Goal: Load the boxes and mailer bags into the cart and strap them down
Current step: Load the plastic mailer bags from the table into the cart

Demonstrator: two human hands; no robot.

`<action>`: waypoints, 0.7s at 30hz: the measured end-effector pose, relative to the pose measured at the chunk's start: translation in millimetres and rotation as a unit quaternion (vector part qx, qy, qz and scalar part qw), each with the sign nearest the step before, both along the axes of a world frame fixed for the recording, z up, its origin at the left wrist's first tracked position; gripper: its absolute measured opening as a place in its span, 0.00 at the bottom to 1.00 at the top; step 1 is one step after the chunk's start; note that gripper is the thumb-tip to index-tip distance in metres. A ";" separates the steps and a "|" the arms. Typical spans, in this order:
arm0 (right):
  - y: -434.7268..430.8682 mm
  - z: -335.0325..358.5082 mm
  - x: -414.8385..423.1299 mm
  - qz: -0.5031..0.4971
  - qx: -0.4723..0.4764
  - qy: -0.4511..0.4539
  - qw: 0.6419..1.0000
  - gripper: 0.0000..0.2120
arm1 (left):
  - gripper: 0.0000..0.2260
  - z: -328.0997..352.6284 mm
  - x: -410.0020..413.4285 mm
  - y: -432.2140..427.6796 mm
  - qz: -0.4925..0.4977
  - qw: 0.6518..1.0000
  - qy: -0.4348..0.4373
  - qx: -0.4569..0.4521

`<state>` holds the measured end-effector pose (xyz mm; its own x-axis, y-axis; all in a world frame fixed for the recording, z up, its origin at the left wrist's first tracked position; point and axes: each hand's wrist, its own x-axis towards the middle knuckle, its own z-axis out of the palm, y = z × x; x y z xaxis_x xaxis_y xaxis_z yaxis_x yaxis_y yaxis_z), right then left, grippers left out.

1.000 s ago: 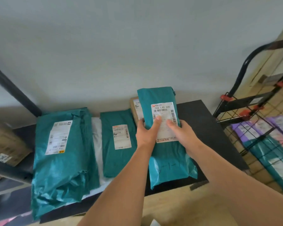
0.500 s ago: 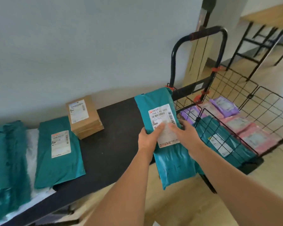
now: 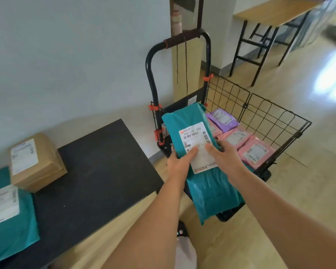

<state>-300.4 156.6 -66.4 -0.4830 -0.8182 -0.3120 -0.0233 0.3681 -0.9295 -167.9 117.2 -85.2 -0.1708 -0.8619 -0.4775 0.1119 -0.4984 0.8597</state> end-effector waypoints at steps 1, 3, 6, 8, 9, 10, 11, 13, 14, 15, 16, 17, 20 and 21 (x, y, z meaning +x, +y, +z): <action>-1.9 -0.3 -9.5 -0.003 -0.003 -0.005 1.000 0.10 | 0.16 -0.9 -9.8 -3.2 -0.004 1.000 0.002 -0.001; -8.0 0.8 -28.8 -0.010 -0.008 -0.012 1.000 0.06 | 0.14 -2.1 -29.9 -12.1 -0.010 1.000 0.007 0.001; -24.6 3.6 -58.3 -0.008 0.000 0.002 1.000 0.09 | 0.12 -3.4 -61.4 -31.5 -0.016 1.000 0.013 -0.006; -38.7 5.6 -76.9 -0.010 0.001 0.003 1.000 0.10 | 0.13 -4.3 -81.0 -46.1 -0.020 1.000 0.018 -0.010; -46.4 6.2 -86.1 -0.012 0.001 0.005 1.000 0.09 | 0.13 -5.6 -90.4 -54.1 -0.020 1.000 0.020 -0.012; -54.4 6.5 -95.5 -0.012 0.005 0.010 1.000 0.09 | 0.14 -7.2 -100.0 -62.1 -0.019 1.000 0.021 -0.012; -62.3 7.1 -104.5 -0.009 0.011 0.014 1.000 0.09 | 0.16 -9.2 -109.4 -70.1 -0.019 1.000 0.019 -0.012; -78.4 8.8 -122.2 -0.004 0.019 0.013 1.000 0.08 | 0.16 -11.9 -128.1 -85.1 -0.021 1.000 0.019 -0.010; -87.2 9.6 -131.5 -0.003 0.021 0.013 1.000 0.08 | 0.16 -11.9 -137.3 -93.1 -0.022 1.000 0.020 -0.009; -95.2 10.2 -140.8 -0.003 0.023 0.015 1.000 0.07 | 0.15 -11.9 -146.1 -101.2 -0.024 0.999 0.021 -0.008; -102.8 10.3 -150.1 -0.003 0.026 0.020 0.999 0.07 | 0.14 -12.2 -154.8 -110.0 -0.027 0.999 0.024 -0.005; -109.9 10.3 -159.2 -0.003 0.030 0.027 0.999 0.07 | 0.14 -12.2 -163.0 -118.7 -0.032 0.999 0.027 -0.002; -128.6 6.6 -186.4 0.006 0.047 0.060 0.997 0.07 | 0.14 -12.7 -187.2 -139.3 -0.054 0.998 0.023 0.016; -133.8 3.6 -195.3 0.008 0.051 0.069 0.996 0.07 | 0.12 -14.6 -194.9 -144.4 -0.062 0.998 0.020 0.026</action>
